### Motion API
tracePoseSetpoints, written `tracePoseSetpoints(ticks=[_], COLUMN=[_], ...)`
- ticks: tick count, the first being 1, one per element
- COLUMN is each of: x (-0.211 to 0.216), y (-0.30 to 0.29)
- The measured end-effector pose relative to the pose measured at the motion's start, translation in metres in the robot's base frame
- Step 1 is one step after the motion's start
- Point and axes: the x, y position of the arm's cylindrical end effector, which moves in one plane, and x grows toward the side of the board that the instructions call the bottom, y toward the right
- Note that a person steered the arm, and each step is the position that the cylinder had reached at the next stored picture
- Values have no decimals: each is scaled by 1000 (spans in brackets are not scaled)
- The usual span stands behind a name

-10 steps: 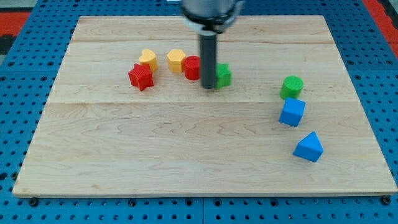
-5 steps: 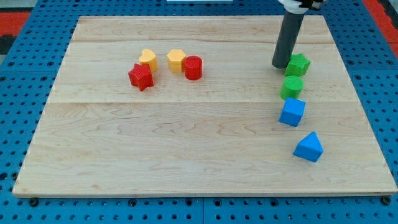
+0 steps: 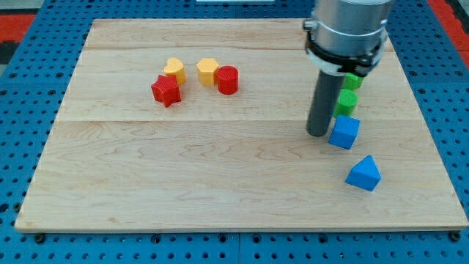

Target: Adjust blue blocks and green blocks vertically in a line

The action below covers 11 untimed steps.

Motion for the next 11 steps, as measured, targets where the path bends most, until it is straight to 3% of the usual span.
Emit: tracePoseSetpoints(ticks=[3, 4, 5, 7, 8, 9, 10, 11], x=[18, 1, -39, -52, -52, -10, 59, 82], y=[16, -36, -21, 31, -11, -51, -37, -6])
